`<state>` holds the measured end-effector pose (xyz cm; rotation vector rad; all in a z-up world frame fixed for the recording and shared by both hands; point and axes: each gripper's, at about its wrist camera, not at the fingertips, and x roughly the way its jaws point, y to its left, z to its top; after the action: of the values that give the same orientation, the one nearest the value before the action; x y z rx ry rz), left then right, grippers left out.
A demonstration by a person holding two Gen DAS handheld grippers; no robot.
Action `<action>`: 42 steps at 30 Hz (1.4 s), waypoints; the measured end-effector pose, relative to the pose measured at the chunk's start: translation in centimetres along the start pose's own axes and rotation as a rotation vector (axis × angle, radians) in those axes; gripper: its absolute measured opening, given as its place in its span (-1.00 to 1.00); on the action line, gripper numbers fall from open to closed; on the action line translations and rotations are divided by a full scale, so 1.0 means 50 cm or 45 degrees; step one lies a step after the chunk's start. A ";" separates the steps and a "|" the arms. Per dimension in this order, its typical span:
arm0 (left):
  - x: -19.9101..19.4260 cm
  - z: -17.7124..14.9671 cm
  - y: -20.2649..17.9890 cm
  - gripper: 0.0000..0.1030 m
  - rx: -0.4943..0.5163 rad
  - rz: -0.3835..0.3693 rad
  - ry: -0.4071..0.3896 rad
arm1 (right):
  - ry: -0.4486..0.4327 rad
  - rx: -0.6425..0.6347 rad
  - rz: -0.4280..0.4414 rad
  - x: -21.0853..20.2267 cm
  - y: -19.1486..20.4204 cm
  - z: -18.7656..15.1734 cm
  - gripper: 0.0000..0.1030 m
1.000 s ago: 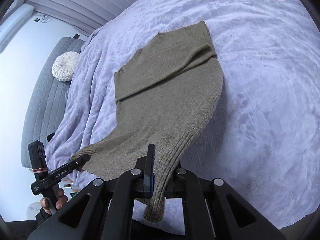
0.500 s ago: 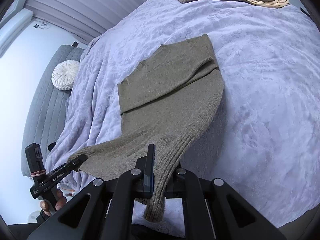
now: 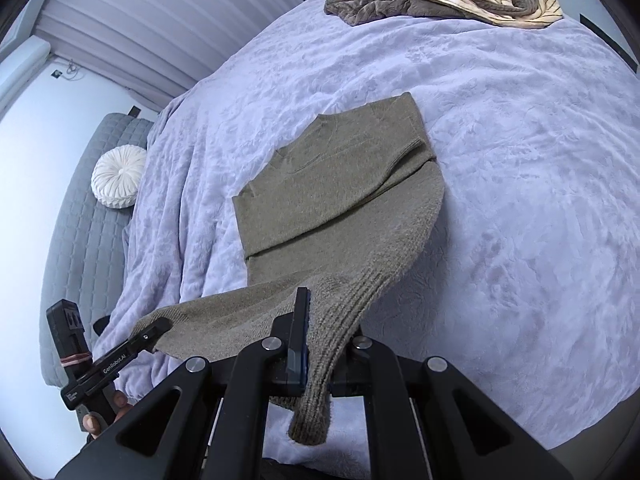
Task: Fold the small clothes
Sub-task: 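Lift the hem with both grippers and pull it toward the collar, then carry the ribbed hem with both grippers over the body toward the collar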
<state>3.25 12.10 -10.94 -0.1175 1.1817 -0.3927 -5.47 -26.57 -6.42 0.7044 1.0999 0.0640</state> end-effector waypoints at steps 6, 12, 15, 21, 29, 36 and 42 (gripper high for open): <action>0.006 0.021 -0.001 -0.79 -0.069 0.010 0.003 | 0.038 0.015 -0.001 0.015 -0.008 0.029 -0.88; 0.000 0.041 0.001 -0.78 -0.153 0.046 -0.001 | 0.082 -0.024 0.032 0.036 0.002 0.070 -0.88; -0.002 0.050 0.001 -0.78 -0.197 0.050 -0.002 | 0.089 -0.030 0.047 0.037 0.008 0.095 -0.88; 0.001 0.066 -0.001 -0.78 -0.281 0.061 0.008 | 0.113 0.012 0.041 0.044 0.001 0.129 -0.88; 0.006 0.113 -0.030 -0.78 -0.286 0.125 0.026 | 0.109 0.092 0.106 0.048 -0.028 0.165 -0.88; 0.001 0.136 -0.058 -0.78 -0.326 0.171 0.094 | 0.116 0.155 0.086 0.037 -0.031 0.198 -0.88; -0.009 0.184 -0.100 -0.78 -0.301 0.187 0.044 | 0.066 0.248 0.101 0.001 -0.039 0.229 -0.88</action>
<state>10.36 6.60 -5.56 -0.2279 1.2594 -0.1252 3.50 -33.69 -4.56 0.9253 1.1371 0.0434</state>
